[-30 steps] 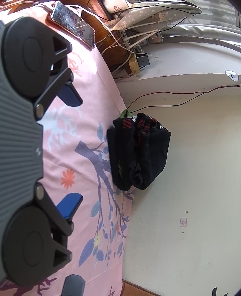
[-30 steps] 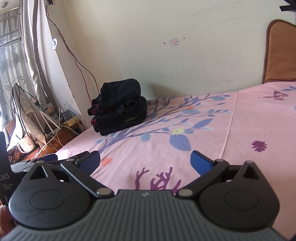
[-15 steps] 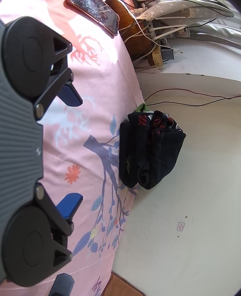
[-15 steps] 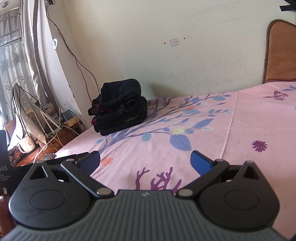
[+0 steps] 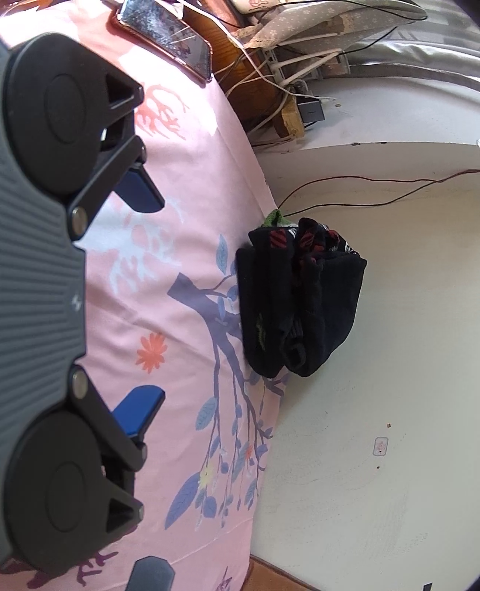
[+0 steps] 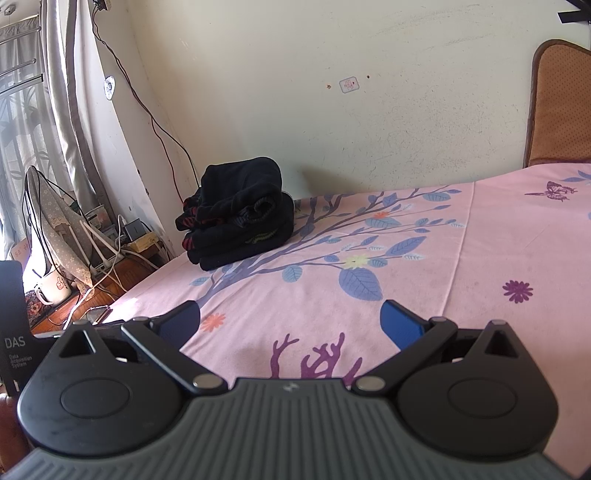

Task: Fold small clothes

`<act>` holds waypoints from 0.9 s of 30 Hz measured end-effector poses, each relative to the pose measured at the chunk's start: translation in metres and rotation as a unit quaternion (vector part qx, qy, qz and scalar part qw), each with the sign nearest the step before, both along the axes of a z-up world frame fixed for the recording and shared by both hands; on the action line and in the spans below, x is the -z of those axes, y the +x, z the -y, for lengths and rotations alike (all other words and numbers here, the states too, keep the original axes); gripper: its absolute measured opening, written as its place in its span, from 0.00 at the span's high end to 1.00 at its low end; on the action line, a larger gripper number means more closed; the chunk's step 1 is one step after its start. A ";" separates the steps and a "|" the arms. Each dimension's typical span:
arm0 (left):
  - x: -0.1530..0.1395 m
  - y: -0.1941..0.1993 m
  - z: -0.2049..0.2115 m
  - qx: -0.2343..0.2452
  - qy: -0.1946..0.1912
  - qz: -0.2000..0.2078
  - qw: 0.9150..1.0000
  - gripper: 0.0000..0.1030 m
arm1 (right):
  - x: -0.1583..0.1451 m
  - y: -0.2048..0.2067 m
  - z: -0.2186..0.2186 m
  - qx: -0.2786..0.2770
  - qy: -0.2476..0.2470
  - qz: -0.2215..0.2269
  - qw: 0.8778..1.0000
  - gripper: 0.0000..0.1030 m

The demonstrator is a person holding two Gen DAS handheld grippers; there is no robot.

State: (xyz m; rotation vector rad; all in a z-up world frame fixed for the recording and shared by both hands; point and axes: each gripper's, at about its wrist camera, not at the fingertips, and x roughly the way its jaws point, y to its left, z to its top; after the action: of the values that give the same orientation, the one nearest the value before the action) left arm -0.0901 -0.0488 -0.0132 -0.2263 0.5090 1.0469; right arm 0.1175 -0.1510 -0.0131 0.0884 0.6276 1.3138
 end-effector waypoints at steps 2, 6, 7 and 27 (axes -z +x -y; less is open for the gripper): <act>0.000 0.002 0.002 -0.002 0.010 -0.007 1.000 0.00 | 0.000 0.000 0.000 0.000 0.000 0.000 1.000 0.00; -0.001 0.002 0.000 -0.010 0.007 -0.010 1.000 0.00 | 0.000 0.000 0.000 0.000 0.000 0.001 1.000 0.00; -0.001 0.001 -0.002 -0.014 0.003 -0.010 1.000 0.00 | 0.000 0.000 0.000 0.000 0.000 0.001 1.000 0.00; 0.001 0.001 -0.006 -0.015 -0.018 -0.021 1.000 0.00 | 0.000 -0.001 0.000 0.000 0.000 0.001 1.000 0.00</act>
State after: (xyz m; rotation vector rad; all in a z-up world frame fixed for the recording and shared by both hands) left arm -0.0896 -0.0423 -0.0139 -0.2454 0.5643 1.0735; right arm 0.1169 -0.1510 -0.0132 0.0883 0.6262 1.3136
